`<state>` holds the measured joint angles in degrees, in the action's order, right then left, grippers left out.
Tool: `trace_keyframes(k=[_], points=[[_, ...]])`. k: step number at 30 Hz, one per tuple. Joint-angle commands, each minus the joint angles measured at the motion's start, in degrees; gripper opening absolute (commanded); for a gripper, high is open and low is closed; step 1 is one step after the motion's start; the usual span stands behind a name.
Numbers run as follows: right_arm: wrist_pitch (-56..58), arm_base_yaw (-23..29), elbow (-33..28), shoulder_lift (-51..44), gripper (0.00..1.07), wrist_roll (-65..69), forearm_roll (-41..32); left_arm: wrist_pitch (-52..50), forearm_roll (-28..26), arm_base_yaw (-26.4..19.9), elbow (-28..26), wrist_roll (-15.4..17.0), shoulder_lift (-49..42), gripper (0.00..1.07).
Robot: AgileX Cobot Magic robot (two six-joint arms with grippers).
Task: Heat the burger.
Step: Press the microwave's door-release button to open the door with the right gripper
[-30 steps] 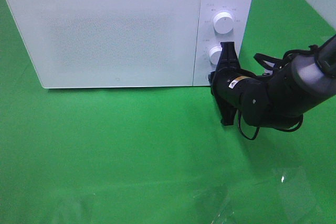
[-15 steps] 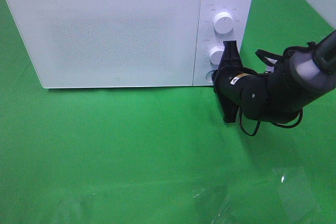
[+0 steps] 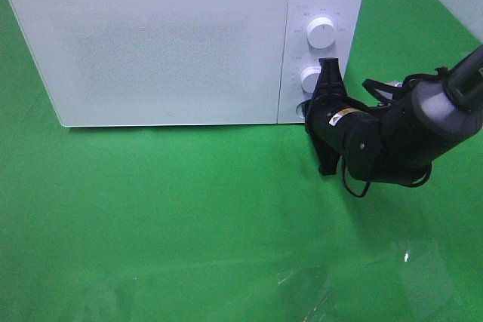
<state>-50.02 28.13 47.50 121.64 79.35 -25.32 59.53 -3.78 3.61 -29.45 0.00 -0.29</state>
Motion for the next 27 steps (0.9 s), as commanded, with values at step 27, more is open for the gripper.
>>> trace_keyframes(k=[27], points=[[-16.90,-1.66,8.88,3.15,0.00,-3.55,-0.29,-0.34,0.11,0.06,0.29,0.00,-1.03,0.82]])
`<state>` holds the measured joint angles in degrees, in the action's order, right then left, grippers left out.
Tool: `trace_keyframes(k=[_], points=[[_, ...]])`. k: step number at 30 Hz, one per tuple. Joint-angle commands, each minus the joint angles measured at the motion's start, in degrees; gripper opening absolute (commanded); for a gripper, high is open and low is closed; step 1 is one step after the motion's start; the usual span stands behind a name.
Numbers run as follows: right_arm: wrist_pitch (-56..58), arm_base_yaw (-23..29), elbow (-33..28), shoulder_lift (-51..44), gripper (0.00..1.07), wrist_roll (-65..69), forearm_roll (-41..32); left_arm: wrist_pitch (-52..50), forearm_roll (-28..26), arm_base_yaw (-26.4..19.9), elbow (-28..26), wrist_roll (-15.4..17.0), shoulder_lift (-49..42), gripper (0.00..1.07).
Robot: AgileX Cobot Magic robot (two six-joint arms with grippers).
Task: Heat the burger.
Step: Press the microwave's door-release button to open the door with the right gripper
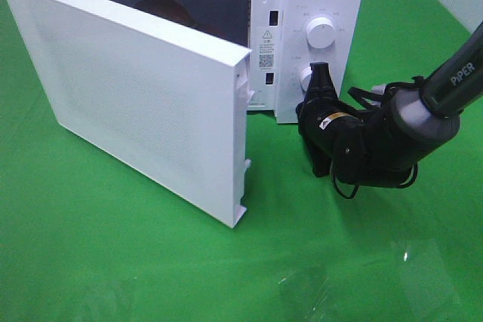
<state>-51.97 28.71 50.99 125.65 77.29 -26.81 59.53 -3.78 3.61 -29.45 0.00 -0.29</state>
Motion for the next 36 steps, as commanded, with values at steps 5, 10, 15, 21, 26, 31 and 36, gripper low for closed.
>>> trace_keyframes(k=[5,10,15,21,26,31,36], points=[[-12.43,-2.23,5.39,-0.86,0.00,-0.34,0.97,-0.34,0.11,0.06,0.29,0.00,-1.03,0.82],[-8.14,-2.06,5.27,-1.38,0.00,0.57,0.97,-0.34,0.11,0.06,0.29,0.00,-1.03,0.82],[-5.56,-2.06,3.38,-3.04,0.00,0.57,1.09,-0.34,0.11,0.06,0.29,0.00,-1.03,0.82],[-1.03,-2.01,1.20,-4.53,0.00,0.80,1.49,-0.34,0.11,0.06,0.29,0.00,-1.03,0.82],[2.58,-1.26,-0.63,-5.56,0.00,1.32,1.66,-0.34,0.11,0.06,0.29,0.00,-1.03,0.82],[5.90,-0.69,-2.29,-7.56,0.00,1.15,1.72,-0.34,0.11,0.06,0.29,0.00,-1.03,0.82],[12.78,-0.69,-2.92,-9.85,0.00,0.17,4.64,-0.34,0.11,0.06,0.29,0.00,-1.03,0.82]])
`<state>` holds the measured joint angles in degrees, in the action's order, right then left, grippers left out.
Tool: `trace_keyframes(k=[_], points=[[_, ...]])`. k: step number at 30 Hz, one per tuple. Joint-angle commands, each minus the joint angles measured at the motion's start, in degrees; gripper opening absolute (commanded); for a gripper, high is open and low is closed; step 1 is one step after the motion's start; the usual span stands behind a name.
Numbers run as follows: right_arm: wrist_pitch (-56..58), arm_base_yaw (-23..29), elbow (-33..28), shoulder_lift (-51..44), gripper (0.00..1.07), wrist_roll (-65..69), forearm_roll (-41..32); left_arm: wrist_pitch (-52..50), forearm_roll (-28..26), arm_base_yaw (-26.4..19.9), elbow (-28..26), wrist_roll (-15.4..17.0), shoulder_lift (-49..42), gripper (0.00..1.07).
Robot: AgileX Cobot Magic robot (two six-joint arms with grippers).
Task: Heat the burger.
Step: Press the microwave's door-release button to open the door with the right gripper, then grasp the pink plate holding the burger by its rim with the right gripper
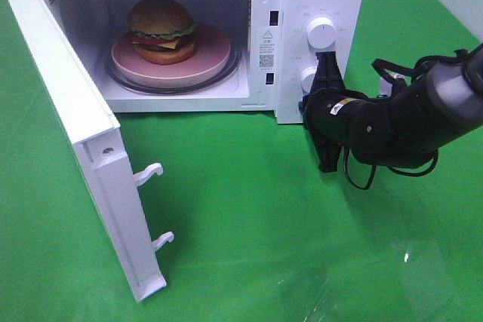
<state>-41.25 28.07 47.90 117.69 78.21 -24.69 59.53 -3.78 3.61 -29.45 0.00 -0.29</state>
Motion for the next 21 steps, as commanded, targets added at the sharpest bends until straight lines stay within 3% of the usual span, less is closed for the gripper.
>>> trace_keyframes(k=[1,13,21], points=[[4.41,-0.06,0.17,-3.04,0.00,-1.72,3.61,-0.34,0.11,0.06,0.29,0.00,-1.03,0.82],[20.17,-0.06,0.17,-9.45,0.00,-13.29,4.01,-0.34,0.11,0.06,0.29,0.00,-1.03,0.82],[31.28,-0.06,0.29,-15.24,0.02,-29.85,4.01,-0.34,0.11,0.06,0.29,0.00,-1.03,0.82]])
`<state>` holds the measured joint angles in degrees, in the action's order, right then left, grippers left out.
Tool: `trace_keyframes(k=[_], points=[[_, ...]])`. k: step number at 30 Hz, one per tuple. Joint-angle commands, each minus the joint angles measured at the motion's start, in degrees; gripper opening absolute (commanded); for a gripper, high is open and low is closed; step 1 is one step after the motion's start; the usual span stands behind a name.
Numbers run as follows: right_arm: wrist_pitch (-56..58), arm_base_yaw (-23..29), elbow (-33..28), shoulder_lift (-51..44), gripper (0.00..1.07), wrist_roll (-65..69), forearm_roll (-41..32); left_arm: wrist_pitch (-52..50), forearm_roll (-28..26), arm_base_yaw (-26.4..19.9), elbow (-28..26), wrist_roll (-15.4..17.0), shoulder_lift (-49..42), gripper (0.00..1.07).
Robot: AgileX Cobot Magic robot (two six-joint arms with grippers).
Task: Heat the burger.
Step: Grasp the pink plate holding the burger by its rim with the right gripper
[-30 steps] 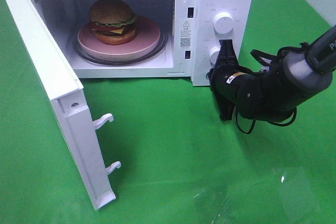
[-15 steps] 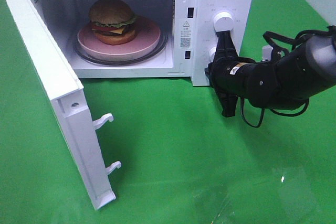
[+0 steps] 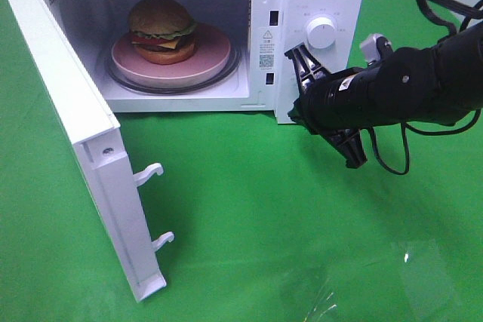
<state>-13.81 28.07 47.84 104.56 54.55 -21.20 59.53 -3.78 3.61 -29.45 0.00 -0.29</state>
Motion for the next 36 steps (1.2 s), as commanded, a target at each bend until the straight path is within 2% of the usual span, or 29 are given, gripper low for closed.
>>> trace_keyframes(k=[1,4,6,11,15,18,22,25,27,28,29,31,34,35,36], points=[[6.07,-0.06,0.34,-3.44,0.02,-10.71,0.52,-0.34,0.11,0.06,0.29,0.00,-1.03,0.82],[7.33,-0.06,0.34,-4.07,0.02,-13.29,0.52,-0.34,0.11,0.06,0.29,0.00,-1.03,0.82],[12.72,-0.06,0.46,-6.82,0.03,-23.55,0.52,-0.34,0.11,0.06,0.29,0.00,-1.03,0.82],[19.02,-0.06,1.32,-8.42,0.03,-31.23,0.97,-0.34,0.11,0.06,0.29,0.00,-1.03,0.82],[32.83,-0.06,6.02,-9.22,0.04,-44.35,4.13,-0.34,0.11,0.06,0.29,0.00,-1.03,0.82],[35.07,-0.06,6.65,-9.22,0.04,-45.72,4.76,-0.34,0.11,0.06,0.29,0.00,-1.03,0.82],[45.61,-0.06,11.29,-9.28,0.05,-55.41,7.28,-0.34,0.11,0.06,0.29,0.00,-1.03,0.82],[47.15,-0.06,12.09,-9.28,0.05,-57.64,7.79,-0.34,0.11,0.06,0.29,0.00,-1.03,0.82],[52.20,-0.06,14.44,-9.28,0.07,-70.19,8.65,-0.34,0.11,0.06,0.29,0.00,-1.03,0.82],[52.20,-0.06,14.44,-9.28,0.07,-70.19,8.65,-0.34,0.11,0.06,0.29,0.00,-1.03,0.82],[54.37,-0.06,15.30,-9.28,0.08,-78.27,8.65,-0.34,0.11,0.06,0.29,0.00,-1.03,0.82],[55.35,-0.06,15.81,-9.28,0.08,-81.30,8.65,-0.34,0.11,0.06,0.29,0.00,-1.03,0.82],[57.47,-0.06,16.90,-9.28,0.10,-95.51,8.65,-0.34,0.11,0.06,0.29,0.00,-1.03,0.82],[57.47,-0.06,16.90,-9.28,0.10,-95.51,8.65,-0.34,0.11,0.06,0.29,0.00,-1.03,0.82],[57.41,-0.06,16.96,-9.28,0.10,-102.85,8.94,-0.34,0.11,0.06,0.29,0.00,-1.03,0.82]])
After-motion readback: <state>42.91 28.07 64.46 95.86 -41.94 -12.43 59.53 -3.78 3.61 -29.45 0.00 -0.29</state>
